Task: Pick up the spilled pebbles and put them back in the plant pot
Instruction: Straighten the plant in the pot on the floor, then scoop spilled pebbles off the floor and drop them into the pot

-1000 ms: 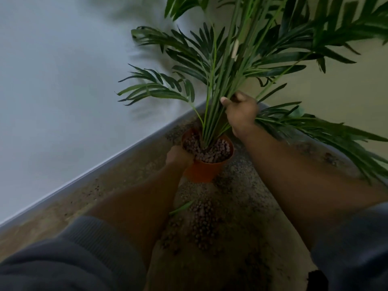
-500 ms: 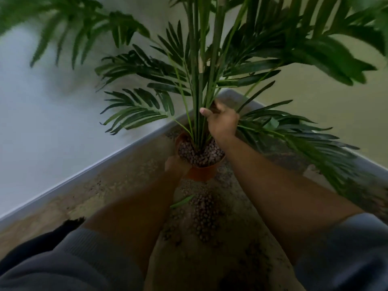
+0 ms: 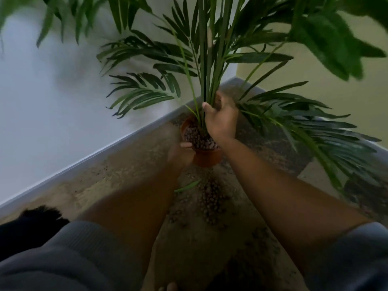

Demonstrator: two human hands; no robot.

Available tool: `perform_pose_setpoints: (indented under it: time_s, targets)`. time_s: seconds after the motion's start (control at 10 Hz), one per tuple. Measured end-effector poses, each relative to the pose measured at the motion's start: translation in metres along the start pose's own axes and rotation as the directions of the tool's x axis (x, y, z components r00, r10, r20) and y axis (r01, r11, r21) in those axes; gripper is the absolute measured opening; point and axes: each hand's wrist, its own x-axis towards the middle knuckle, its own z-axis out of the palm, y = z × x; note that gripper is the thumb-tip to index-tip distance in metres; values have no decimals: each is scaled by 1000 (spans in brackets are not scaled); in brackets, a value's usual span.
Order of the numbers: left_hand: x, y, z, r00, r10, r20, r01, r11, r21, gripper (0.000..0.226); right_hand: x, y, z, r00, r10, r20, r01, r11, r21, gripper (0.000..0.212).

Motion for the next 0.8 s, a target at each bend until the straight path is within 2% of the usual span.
perform_pose_setpoints:
  time_s: [0.1,0.2,0.3,0.4,0.5,0.6,0.7,0.8]
  targets:
    - [-29,-2,-3,1000,24,-9,-23,990,141,39,-29,17,-3,979,-205,10,205,973,-110,29]
    - [-33,-20,-4,997,83,-2,-80,963,257,33,-52,40,-7,947,-271,172,296,945,-142,18]
    - [-28,-34,-8,990,132,45,-140,917,375,18,-69,67,-13,907,-287,309,341,930,-139,14]
    - [-27,-40,-5,980,129,153,-186,866,463,31,-86,97,-18,884,-147,443,260,943,-207,11]
    - [1,-69,6,979,150,136,-162,983,83,55,-97,123,-22,837,88,540,134,924,-359,13]
    - [6,-75,18,950,61,307,-69,997,16,48,-100,143,-26,685,313,658,176,805,-567,31]
    - [0,-67,28,945,20,328,-93,974,209,23,-101,151,-28,597,461,656,211,700,-683,44]
    - [-11,-54,43,955,18,297,-159,874,459,40,-101,158,-28,521,524,673,219,681,-699,57]
